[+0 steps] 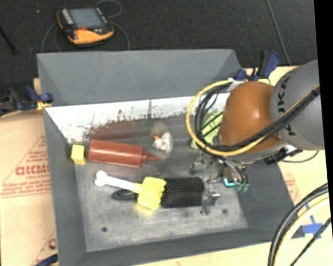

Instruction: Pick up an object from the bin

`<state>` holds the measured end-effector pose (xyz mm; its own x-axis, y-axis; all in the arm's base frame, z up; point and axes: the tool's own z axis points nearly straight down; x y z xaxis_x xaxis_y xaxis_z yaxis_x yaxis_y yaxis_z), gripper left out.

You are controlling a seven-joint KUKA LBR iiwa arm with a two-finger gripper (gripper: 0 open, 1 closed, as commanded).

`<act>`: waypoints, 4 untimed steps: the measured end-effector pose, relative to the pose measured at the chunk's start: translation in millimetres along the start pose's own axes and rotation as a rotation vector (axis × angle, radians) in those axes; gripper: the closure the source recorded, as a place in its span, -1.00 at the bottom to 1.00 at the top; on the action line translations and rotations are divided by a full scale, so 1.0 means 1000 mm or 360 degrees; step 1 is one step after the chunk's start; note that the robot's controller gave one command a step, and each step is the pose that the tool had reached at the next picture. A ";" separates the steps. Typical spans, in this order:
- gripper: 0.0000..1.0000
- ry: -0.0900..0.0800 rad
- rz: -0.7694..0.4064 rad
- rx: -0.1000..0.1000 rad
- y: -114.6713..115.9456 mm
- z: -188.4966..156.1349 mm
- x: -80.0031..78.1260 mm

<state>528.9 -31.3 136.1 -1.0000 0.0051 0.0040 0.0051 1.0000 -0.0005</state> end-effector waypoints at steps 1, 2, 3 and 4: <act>-1.00 -0.0011 -0.0001 0.0001 0.000 -0.003 -0.002; 1.00 -0.0043 -0.0151 0.0004 0.001 0.057 -0.011; 1.00 -0.0042 -0.0152 0.0004 0.001 0.057 -0.011; 1.00 -0.0015 -0.0127 0.0002 0.018 -0.136 -0.022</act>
Offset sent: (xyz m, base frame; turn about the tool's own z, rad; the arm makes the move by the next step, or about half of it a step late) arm 0.0036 0.0029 -0.0661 -0.0962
